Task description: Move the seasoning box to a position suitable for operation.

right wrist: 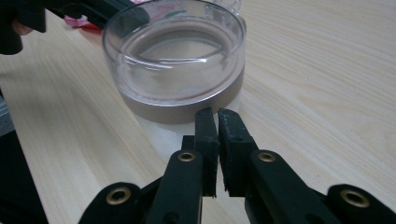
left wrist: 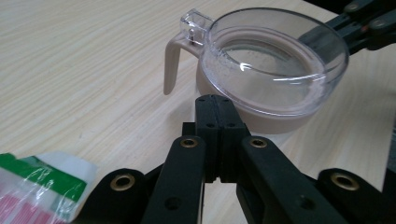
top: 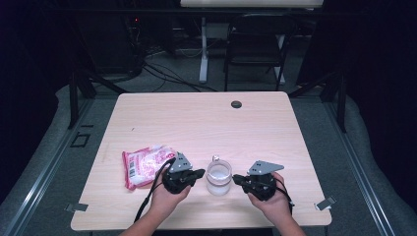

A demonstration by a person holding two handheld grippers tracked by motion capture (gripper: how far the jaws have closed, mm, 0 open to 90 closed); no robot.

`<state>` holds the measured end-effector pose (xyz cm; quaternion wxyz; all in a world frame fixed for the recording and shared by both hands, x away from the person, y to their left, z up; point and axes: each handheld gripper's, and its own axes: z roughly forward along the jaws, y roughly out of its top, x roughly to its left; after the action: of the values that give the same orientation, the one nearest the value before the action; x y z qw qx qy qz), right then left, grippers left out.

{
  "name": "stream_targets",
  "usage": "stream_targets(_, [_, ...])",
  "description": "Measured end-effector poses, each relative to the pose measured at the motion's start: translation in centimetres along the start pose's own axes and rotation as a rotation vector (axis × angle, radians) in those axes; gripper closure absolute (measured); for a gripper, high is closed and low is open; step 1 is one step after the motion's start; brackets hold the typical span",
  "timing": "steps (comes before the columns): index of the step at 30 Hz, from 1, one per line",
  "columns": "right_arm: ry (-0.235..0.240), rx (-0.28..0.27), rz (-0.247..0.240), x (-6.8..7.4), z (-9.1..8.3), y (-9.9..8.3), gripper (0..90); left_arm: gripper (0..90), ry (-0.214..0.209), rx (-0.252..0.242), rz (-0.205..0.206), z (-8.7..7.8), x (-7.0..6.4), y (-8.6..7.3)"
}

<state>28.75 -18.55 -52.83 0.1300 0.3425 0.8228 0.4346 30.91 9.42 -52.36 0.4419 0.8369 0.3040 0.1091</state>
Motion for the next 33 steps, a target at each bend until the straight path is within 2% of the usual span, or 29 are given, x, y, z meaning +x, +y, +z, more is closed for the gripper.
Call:
stream_targets(4, [0.033,-0.008,-0.014,0.7,0.1,0.3,88.1,89.7,0.014,-0.009,-0.021,-0.4,0.5,0.1])
stream_targets(10, [0.074,0.012,-0.079,2.2,1.3,0.9,86.5,86.9,0.04,-0.015,-0.032,-1.2,1.1,-0.2])
stream_targets(13, [0.076,0.019,-0.083,2.4,2.1,1.2,86.1,85.1,0.055,-0.013,-0.038,-1.5,1.3,-0.5])
stream_targets(15, [0.078,0.013,-0.081,2.5,2.5,1.4,84.8,83.6,0.063,-0.015,-0.056,-1.8,1.4,-0.8])
stream_targets(18, [0.098,0.004,-0.081,2.5,3.3,1.7,80.5,79.0,0.069,-0.028,-0.058,-2.2,1.6,-1.0])
stream_targets(20, [0.104,0.007,-0.102,2.3,3.4,2.0,78.9,74.1,0.064,-0.036,-0.068,-2.4,1.7,-1.1])
stream_targets(23, [0.103,-0.021,-0.069,1.5,2.6,2.1,79.3,70.1,0.057,-0.041,-0.073,-2.5,1.5,-1.2])
stream_targets(25, [0.057,-0.035,-0.049,0.6,2.0,1.9,80.5,70.2,0.048,-0.043,-0.071,-2.5,1.2,-1.2])
stream_targets(27, [0.008,-0.054,-0.002,-0.3,1.9,1.8,80.5,71.3,0.037,-0.037,-0.061,-2.4,0.9,-1.2])
stream_targets(31, [-0.037,-0.088,0.065,-2.0,2.9,2.1,80.6,71.0,0.048,-0.022,-0.036,-2.1,0.2,-1.2])
stream_targets(33, [-0.027,-0.092,0.093,-2.5,3.6,2.2,81.3,71.8,0.062,-0.021,-0.036,-2.0,0.0,-1.4])
